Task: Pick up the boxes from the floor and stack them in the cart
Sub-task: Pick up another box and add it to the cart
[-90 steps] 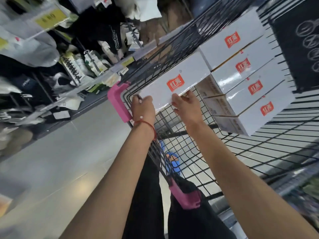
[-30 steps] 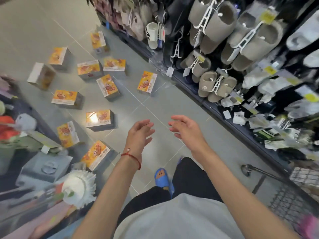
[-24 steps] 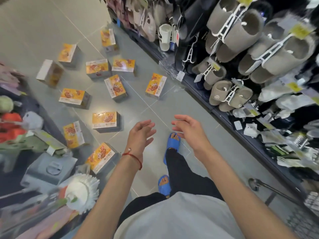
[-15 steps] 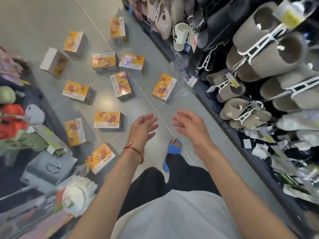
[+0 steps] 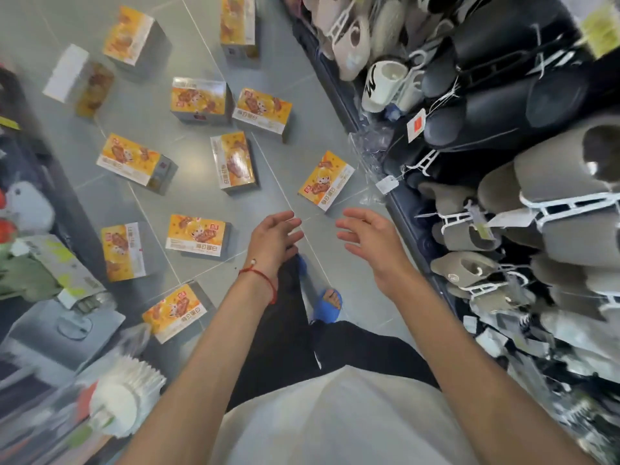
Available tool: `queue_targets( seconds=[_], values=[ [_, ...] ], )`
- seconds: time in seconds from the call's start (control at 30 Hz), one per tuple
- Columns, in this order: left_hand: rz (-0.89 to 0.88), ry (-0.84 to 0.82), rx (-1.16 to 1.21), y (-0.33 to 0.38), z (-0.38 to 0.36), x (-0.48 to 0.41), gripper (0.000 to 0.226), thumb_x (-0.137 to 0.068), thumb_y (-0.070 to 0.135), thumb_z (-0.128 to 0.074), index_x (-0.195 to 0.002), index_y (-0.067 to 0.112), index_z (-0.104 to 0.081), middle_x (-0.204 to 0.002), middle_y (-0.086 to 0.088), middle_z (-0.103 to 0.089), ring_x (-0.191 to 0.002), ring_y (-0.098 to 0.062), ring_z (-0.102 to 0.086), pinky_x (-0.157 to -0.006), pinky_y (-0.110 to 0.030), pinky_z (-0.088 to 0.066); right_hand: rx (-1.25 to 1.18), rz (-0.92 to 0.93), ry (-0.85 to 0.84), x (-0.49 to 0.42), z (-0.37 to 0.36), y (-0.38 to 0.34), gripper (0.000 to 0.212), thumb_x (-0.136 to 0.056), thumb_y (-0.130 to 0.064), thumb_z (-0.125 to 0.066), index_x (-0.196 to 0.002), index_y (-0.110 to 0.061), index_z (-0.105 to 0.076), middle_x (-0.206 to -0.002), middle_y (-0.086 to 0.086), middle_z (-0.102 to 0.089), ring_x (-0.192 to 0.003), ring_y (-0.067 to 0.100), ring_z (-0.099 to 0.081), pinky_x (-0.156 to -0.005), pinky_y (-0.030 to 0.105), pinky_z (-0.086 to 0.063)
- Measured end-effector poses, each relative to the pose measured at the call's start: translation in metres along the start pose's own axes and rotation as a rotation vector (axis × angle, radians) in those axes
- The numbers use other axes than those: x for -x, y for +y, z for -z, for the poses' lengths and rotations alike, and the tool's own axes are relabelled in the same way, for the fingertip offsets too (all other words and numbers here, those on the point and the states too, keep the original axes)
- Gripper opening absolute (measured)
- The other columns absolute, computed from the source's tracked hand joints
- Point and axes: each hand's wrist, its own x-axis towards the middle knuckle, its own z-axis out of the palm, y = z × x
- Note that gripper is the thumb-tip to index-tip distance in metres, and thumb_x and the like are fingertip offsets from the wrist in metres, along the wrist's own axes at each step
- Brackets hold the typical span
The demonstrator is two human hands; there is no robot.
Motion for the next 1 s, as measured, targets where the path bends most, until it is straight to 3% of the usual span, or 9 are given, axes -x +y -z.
queue_targets(
  seconds=[0.17,0.3,0.43,0.5,0.6,0.63,0.77,0.83,1.0],
  values=[
    [0.091,0.016,-0.033,0.036,-0.003,-0.079,0.027,-0.099,0.003,-0.049,-0.124,0.008,-0.059,-0.114,-0.008,-0.065,-0.089,-0.017,-0.061,-0.072,-0.024,-0.046,0.076,-0.036,0.038,-0.079,-0.038,-0.028,0.029,-0.098,-0.016,-0.062,-0.127,-0.017,-0.066,-0.112,0.002,-0.073,-0.093,0.009,-0.070,-0.086,0.026,-0.054],
    [0.150,-0.003,-0.092,0.045,-0.015,-0.141,0.026,-0.098,0.005,-0.048,-0.120,0.012,-0.061,-0.112,-0.005,-0.067,-0.088,-0.016,-0.062,-0.084,-0.031,-0.046,0.226,0.014,0.065,-0.148,-0.054,-0.035,0.028,-0.095,-0.023,-0.062,-0.122,-0.025,-0.068,-0.115,0.002,-0.074,-0.103,0.016,-0.070,-0.099,0.040,-0.056],
    [0.216,0.015,-0.093,0.039,-0.030,-0.201,0.030,-0.097,0.006,-0.048,-0.124,0.011,-0.061,-0.112,-0.005,-0.068,-0.100,-0.022,-0.065,-0.090,-0.034,-0.048,0.382,0.003,0.086,-0.212,-0.055,-0.035,0.022,-0.094,-0.019,-0.061,-0.112,-0.028,-0.069,-0.116,0.002,-0.074,-0.108,0.022,-0.069,-0.100,0.043,-0.056],
    [0.244,0.040,-0.080,0.029,-0.036,-0.230,0.030,-0.098,0.006,-0.047,-0.125,0.011,-0.061,-0.113,-0.005,-0.067,-0.101,-0.021,-0.065,-0.087,-0.032,-0.048,0.442,-0.007,0.076,-0.242,-0.054,-0.034,0.019,-0.096,-0.014,-0.061,-0.109,-0.025,-0.069,-0.111,0.003,-0.073,-0.107,0.023,-0.069,-0.094,0.032,-0.055],
    [0.298,0.061,-0.056,0.008,-0.048,-0.273,0.028,-0.100,0.007,-0.044,-0.124,0.010,-0.059,-0.110,-0.005,-0.065,-0.089,-0.017,-0.063,-0.076,-0.030,-0.047,0.574,-0.013,0.005,-0.287,-0.047,-0.030,0.026,-0.099,-0.013,-0.058,-0.122,-0.018,-0.069,-0.115,0.000,-0.069,-0.100,0.013,-0.062,-0.069,0.002,-0.041],
    [0.319,0.058,-0.040,0.002,-0.051,-0.286,0.023,-0.102,0.007,-0.043,-0.118,0.012,-0.059,-0.107,-0.004,-0.063,-0.083,-0.014,-0.061,-0.071,-0.027,-0.044,0.619,-0.014,-0.028,-0.302,-0.046,-0.027,0.028,-0.099,-0.014,-0.057,-0.125,-0.018,-0.068,-0.116,-0.001,-0.068,-0.100,0.011,-0.059,-0.063,-0.001,-0.039],
    [0.411,0.108,0.062,-0.020,-0.071,-0.335,0.023,-0.102,0.010,-0.041,-0.084,0.021,-0.049,-0.097,0.001,-0.060,-0.082,-0.014,-0.059,-0.065,-0.025,-0.037,0.757,-0.043,-0.097,-0.362,-0.036,-0.009,0.031,-0.098,-0.016,-0.057,-0.127,-0.019,-0.066,-0.123,-0.002,-0.068,-0.108,0.013,-0.062,-0.082,0.018,-0.042],
    [0.406,0.143,0.094,-0.036,-0.078,-0.360,0.023,-0.101,0.008,-0.043,-0.083,0.021,-0.050,-0.105,-0.004,-0.061,-0.089,-0.018,-0.060,-0.067,-0.026,-0.039,0.793,-0.089,-0.118,-0.392,-0.036,0.001,0.033,-0.098,-0.018,-0.060,-0.130,-0.019,-0.064,-0.127,0.000,-0.067,-0.111,0.015,-0.062,-0.087,0.023,-0.044],
    [0.443,0.135,0.123,-0.086,-0.086,-0.423,0.025,-0.101,0.008,-0.042,-0.080,0.019,-0.052,-0.105,-0.009,-0.056,-0.071,-0.013,-0.054,-0.061,-0.027,-0.035,0.828,-0.121,-0.100,-0.465,-0.041,0.040,0.057,-0.085,-0.037,-0.063,-0.140,-0.022,-0.058,-0.131,0.002,-0.065,-0.116,0.028,-0.066,-0.104,0.046,-0.052]
  ],
)
